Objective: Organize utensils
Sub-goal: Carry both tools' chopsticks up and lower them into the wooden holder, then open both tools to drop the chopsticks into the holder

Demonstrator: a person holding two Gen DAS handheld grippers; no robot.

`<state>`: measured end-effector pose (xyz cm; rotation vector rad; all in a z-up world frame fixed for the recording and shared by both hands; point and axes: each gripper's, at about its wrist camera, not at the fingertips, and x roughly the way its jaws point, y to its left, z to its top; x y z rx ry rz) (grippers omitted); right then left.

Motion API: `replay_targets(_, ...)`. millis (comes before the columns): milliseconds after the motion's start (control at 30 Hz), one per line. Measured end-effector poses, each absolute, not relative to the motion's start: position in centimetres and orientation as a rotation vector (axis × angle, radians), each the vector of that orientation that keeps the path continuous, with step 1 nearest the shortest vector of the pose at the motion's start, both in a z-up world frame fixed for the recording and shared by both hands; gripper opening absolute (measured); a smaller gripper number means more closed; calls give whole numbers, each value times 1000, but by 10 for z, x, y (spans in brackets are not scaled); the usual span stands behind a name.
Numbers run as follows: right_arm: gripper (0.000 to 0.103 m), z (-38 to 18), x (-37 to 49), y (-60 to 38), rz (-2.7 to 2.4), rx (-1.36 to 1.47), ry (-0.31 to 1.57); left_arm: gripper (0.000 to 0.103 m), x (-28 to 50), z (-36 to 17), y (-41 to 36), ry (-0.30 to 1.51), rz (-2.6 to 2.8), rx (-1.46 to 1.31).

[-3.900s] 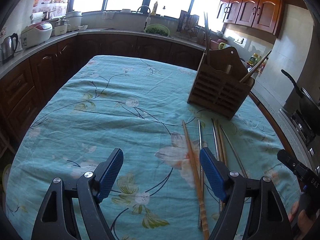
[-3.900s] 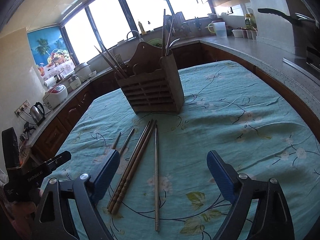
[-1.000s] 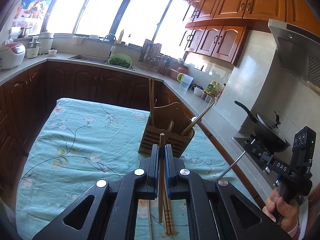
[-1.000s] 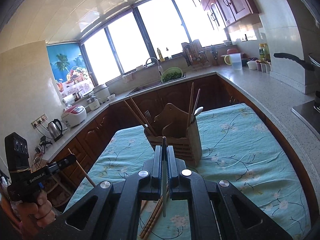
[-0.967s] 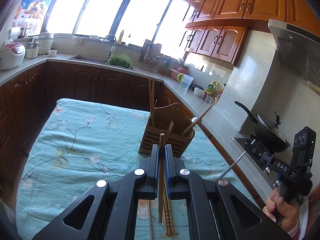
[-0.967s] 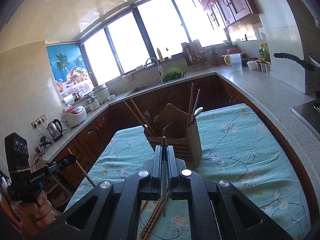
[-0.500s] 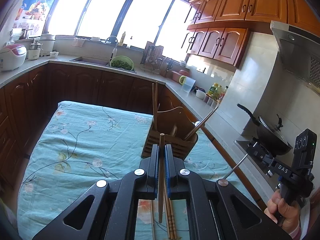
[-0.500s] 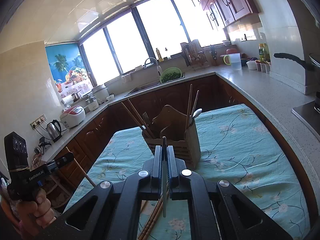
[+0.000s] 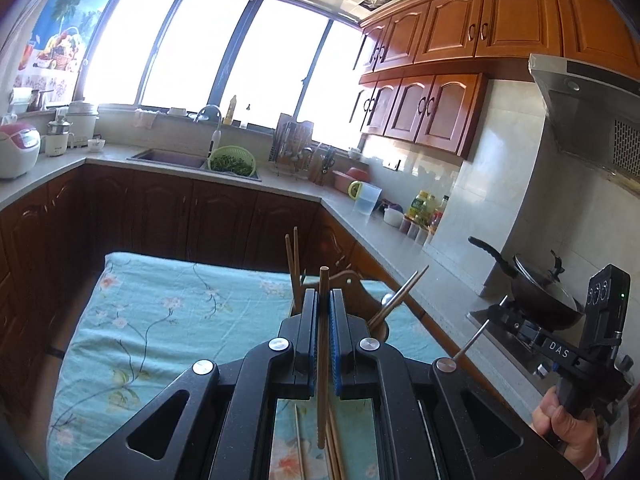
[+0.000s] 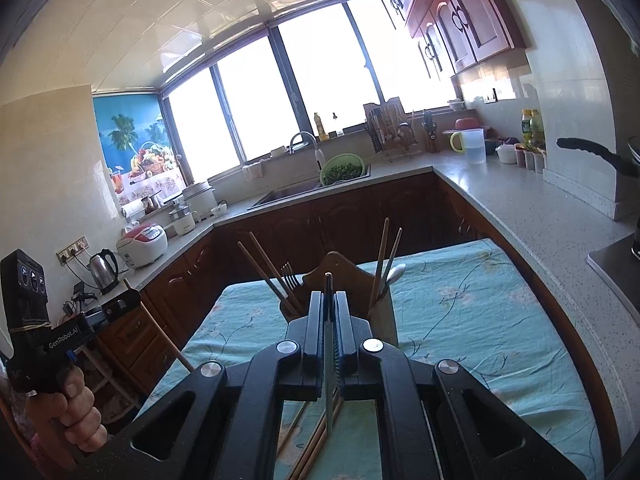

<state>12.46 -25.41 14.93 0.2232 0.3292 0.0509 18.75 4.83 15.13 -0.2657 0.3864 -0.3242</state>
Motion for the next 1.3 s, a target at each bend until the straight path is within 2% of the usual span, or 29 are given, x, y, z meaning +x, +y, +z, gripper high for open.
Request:
replay_targets(233, 4, 193, 153, -261, 19, 184, 232, 3, 223, 183, 44, 275, -319, -236)
replay_targets(500, 4, 213, 192, -265, -43, 150, 162, 3, 268, 174, 28, 205, -286, -232)
replay_targets(1000, 4, 145, 230, -275, -80, 197, 253, 3, 347, 72, -9, 333, -215, -291)
replay_targets(1300, 5, 103, 242, -281, -82, 230, 341, 5, 369, 60, -18, 396, -203, -261)
